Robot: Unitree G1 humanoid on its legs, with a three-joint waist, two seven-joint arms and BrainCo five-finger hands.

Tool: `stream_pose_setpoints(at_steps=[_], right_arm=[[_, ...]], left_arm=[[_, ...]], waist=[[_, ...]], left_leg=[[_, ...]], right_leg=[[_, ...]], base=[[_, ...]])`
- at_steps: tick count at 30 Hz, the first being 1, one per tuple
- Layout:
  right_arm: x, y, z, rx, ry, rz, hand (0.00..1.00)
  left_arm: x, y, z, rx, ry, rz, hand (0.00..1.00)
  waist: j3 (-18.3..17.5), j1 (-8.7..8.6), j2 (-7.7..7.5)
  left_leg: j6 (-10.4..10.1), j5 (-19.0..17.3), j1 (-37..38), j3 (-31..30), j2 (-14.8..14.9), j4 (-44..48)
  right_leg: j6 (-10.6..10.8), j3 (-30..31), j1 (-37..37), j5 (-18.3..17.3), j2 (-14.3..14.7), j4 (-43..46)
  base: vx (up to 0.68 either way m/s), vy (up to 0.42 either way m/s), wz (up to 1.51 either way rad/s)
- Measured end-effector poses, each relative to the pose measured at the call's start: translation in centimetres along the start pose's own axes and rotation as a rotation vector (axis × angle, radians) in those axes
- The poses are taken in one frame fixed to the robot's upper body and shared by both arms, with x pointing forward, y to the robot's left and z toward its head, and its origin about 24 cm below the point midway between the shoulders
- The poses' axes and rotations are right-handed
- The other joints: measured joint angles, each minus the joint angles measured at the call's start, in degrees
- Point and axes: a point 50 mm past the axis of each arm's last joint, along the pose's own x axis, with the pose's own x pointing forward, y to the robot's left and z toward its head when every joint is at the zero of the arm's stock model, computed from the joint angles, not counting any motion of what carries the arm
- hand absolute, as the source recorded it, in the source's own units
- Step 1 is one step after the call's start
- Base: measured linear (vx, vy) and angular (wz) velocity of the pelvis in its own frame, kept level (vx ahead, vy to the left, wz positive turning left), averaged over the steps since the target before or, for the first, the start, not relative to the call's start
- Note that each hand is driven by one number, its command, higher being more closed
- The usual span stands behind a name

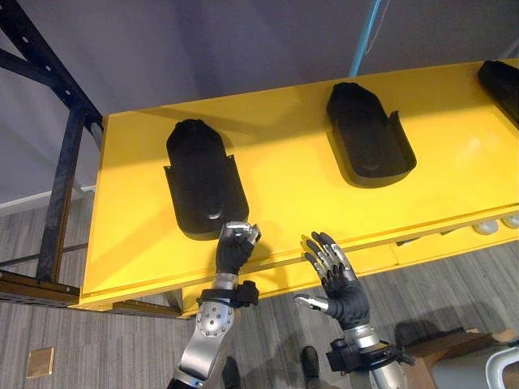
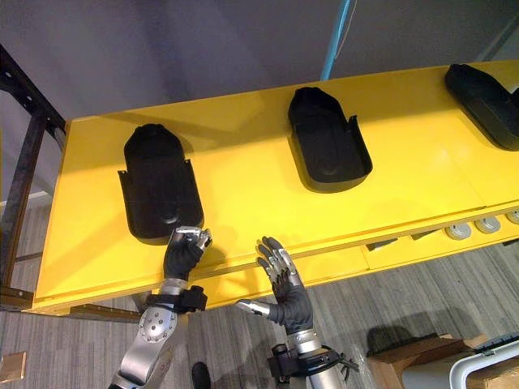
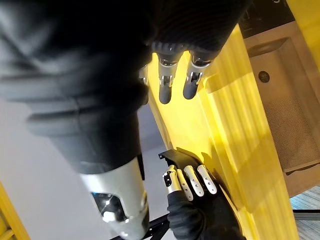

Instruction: Walk over and take plastic housings, then place them on the shelf

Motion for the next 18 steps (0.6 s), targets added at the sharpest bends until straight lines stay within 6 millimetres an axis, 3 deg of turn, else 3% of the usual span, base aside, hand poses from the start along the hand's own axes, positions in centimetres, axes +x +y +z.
stream_pose_setpoints(at_steps=[7, 16, 17, 18], right_arm=[[-0.1, -0.1, -0.2, 0.000, 0.008, -0.004, 0.00], [-0.2, -0.3, -0.6, 0.000, 0.026, -0.009, 0.00], [-0.2, -0.3, -0.6, 0.000, 0.025, -0.009, 0.00], [-0.2, -0.3, -0.6, 0.001, 0.024, -0.010, 0.00]], left_arm=[[1.3, 1.3, 0.5, 0.005, -0.028, 0.074, 1.00], [1.5, 2.1, 0.7, 0.003, -0.035, 0.117, 1.00], [1.4, 2.1, 0.7, 0.001, -0.034, 0.115, 0.00], [1.3, 2.0, 0.7, -0.003, -0.033, 0.113, 0.00]], waist=[[0.71, 0.05, -0.05], [0.74, 0.19, -0.08], [0.74, 0.25, -0.08], [0.74, 0.27, -0.08]], left_leg=[[0.00, 0.00, 0.00, 0.02, 0.00, 0.00], [0.00, 0.00, 0.05, 0.01, 0.02, 0.00], [0.00, 0.00, 0.10, 0.00, 0.02, 0.00], [0.00, 0.00, 0.14, 0.00, 0.02, 0.00]], right_leg=[[0.00, 0.03, 0.00, 0.00, 0.03, -0.03], [-0.01, 0.05, 0.05, 0.01, 0.06, -0.03], [-0.01, 0.04, 0.12, 0.01, 0.06, -0.02], [0.00, 0.03, 0.16, 0.02, 0.06, -0.02]], base=[[0.00, 0.000, 0.00], [0.00, 0.000, 0.00], [0.00, 0.000, 0.00], [0.00, 0.000, 0.00]])
